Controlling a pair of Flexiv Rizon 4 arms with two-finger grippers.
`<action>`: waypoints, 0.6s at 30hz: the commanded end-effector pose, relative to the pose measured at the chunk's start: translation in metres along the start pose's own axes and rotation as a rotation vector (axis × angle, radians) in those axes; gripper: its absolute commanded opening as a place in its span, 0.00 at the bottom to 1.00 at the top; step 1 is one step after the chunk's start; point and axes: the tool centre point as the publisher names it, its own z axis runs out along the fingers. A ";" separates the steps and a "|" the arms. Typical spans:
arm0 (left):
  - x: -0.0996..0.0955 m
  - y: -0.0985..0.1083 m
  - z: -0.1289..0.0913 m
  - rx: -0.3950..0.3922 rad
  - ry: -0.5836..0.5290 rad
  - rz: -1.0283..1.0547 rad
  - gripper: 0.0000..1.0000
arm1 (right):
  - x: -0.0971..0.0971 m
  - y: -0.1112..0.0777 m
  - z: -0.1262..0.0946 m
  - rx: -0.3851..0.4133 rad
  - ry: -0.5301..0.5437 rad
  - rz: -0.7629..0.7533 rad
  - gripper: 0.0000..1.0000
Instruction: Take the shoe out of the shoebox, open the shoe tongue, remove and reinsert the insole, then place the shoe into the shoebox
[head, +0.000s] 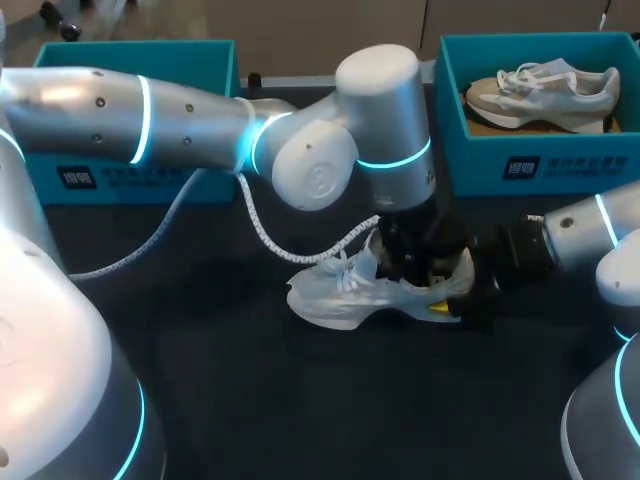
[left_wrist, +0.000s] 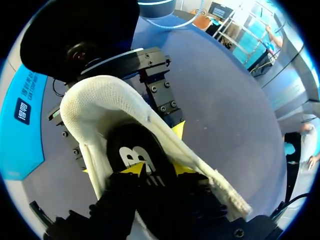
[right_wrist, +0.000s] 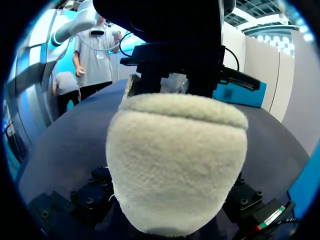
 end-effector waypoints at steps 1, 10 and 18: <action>0.008 0.000 0.017 -0.032 -0.022 0.007 0.42 | 0.001 -0.002 0.005 0.003 0.000 0.001 0.00; 0.002 0.006 0.030 -0.068 -0.100 0.016 0.49 | 0.001 -0.002 0.005 0.003 0.000 0.001 0.00; -0.009 0.016 0.045 -0.082 -0.157 0.006 0.45 | 0.001 -0.002 0.005 0.003 0.000 0.001 0.00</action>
